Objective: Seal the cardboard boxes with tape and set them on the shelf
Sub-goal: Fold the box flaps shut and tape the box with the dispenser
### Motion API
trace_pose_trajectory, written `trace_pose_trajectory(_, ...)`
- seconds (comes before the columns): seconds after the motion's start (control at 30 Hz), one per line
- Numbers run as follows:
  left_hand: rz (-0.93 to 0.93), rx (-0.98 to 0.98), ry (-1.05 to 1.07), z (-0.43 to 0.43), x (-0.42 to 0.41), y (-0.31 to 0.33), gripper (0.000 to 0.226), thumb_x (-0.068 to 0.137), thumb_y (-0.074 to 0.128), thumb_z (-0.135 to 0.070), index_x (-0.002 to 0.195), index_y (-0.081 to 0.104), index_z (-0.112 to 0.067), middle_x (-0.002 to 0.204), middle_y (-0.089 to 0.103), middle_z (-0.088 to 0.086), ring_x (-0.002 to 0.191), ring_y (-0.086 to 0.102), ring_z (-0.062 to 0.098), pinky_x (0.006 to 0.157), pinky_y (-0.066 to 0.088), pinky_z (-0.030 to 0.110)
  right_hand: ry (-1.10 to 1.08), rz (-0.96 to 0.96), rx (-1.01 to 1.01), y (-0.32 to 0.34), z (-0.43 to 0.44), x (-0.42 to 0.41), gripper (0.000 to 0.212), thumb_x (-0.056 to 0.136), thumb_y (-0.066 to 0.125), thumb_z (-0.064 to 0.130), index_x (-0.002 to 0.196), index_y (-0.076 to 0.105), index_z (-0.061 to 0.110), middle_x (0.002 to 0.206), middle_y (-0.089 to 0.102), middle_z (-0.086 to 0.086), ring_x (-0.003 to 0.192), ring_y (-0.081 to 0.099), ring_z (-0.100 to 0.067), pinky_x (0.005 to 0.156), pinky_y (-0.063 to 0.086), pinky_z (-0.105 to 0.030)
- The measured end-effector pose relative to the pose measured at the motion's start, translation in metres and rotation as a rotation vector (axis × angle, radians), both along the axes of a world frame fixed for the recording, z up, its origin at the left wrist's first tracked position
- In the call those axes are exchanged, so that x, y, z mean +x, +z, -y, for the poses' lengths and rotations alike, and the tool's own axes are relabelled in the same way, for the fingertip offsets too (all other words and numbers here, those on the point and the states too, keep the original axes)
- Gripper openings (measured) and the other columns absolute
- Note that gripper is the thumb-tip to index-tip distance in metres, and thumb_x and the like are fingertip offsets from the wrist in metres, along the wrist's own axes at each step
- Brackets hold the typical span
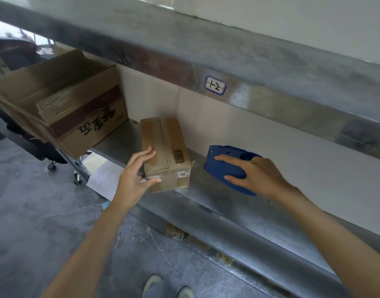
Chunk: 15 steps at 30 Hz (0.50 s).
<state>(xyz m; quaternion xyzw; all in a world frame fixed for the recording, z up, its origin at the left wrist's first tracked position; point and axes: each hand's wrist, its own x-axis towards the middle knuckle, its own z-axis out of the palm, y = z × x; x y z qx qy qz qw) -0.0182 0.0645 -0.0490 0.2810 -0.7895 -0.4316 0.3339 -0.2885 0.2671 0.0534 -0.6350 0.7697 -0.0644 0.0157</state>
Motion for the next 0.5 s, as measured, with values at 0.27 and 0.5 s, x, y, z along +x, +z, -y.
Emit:
trace_pose_trajectory(0.27,0.0,-0.001,0.001,0.001,0.001,-0.001,0.074,0.072,0.085,-0.016,0.139,0.055,-0.02,0.144,0.044,-0.019,0.137,0.044,0.009,0.089,0.059,0.042,-0.051,-0.052,-0.022,-0.018,0.031,0.033,0.055,0.098,0.052,0.046,0.148,0.03,0.05,0.054,0.041,0.008,0.047,0.039,-0.01,0.049,0.044,-0.031)
trace_pose_trajectory(0.5,0.016,0.023,0.002,0.002,-0.001,0.003,0.073,0.071,0.087,-0.015,0.136,0.056,-0.024,0.14,0.045,-0.023,0.136,0.044,0.007,0.091,0.059,0.042,0.079,-0.286,-0.175,-0.035,0.047,0.048,0.067,0.074,0.082,0.026,0.137,0.059,0.025,0.037,0.033,-0.003,0.033,0.017,-0.017,0.039,0.013,-0.018)
